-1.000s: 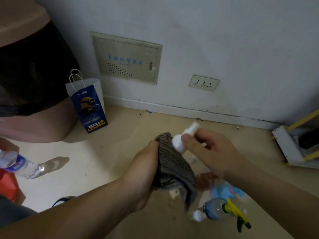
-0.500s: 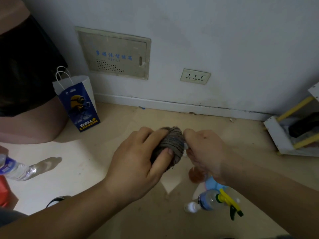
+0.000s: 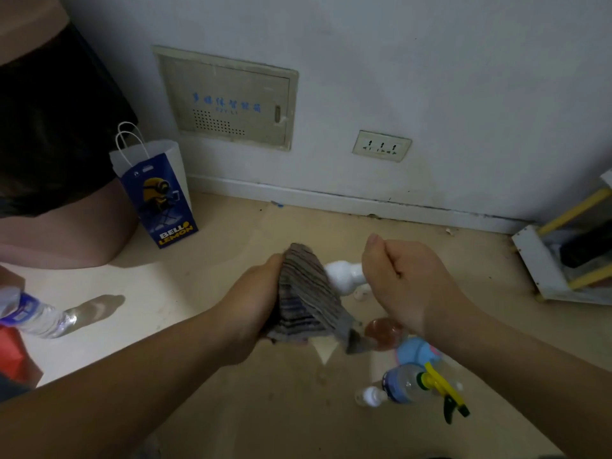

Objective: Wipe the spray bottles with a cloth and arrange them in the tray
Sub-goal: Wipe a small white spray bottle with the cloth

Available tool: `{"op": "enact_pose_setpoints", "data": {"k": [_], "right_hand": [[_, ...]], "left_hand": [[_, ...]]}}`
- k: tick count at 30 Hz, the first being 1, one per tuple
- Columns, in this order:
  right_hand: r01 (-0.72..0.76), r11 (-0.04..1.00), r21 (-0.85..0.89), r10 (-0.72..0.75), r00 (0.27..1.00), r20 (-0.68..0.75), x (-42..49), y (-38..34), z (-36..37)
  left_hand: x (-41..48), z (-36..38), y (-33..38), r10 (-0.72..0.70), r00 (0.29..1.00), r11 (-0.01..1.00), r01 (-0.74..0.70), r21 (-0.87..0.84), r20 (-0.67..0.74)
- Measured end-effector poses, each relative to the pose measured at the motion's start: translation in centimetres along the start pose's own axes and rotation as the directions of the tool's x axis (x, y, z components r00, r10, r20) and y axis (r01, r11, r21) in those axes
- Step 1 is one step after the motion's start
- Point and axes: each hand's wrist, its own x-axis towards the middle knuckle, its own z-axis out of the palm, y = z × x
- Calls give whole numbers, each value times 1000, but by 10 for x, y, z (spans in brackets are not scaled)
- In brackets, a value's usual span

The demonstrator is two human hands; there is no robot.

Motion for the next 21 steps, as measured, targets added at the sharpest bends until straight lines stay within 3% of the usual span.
{"op": "enact_pose_setpoints", "data": {"k": [1, 3, 6, 8, 10, 11, 13, 14, 17, 19, 21], "right_hand": [[15, 1000, -5, -15, 1000, 15, 0, 2, 1], [-46, 999, 11, 45, 995, 87, 1, 3, 3], [-394, 912, 114, 348, 891, 291, 3, -2, 0], [-545, 820, 176, 452, 804, 387, 3, -1, -1], [-579, 764, 283, 471, 801, 369, 2, 0, 0], [-570, 752, 331, 470, 816, 337, 1, 0, 1], [-477, 830, 290, 422, 876, 232, -2, -2, 3], [-405, 886, 224, 368, 910, 190, -4, -4, 5], [-232, 968, 99, 214, 963, 164, -9, -12, 10], [-172, 983, 60, 161, 974, 158, -10, -14, 10], [-116, 991, 72, 106, 985, 136, -9, -12, 8]], "left_hand": [[-4, 1, 1, -71, 995, 992, 78, -97, 69], [-3, 3, 0, -49, 998, 994, 53, -97, 43], [1, 1, -1, 237, 956, 957, -199, 209, -175], [-2, 1, -1, 512, 847, 803, -414, 429, -142], [-8, -2, -2, 688, 725, 568, -541, 620, 2], [-9, -4, -2, 742, 666, 402, -539, 741, 82], [-11, -6, -1, 786, 571, 78, -473, 878, 238], [-12, -3, -3, 787, 543, -15, -457, 889, 293], [-16, 6, -13, 773, 501, -96, -514, 852, 389], [-16, 7, -17, 769, 492, -82, -558, 826, 409], [-10, 2, -14, 750, 548, 1, -563, 826, 372]]}}
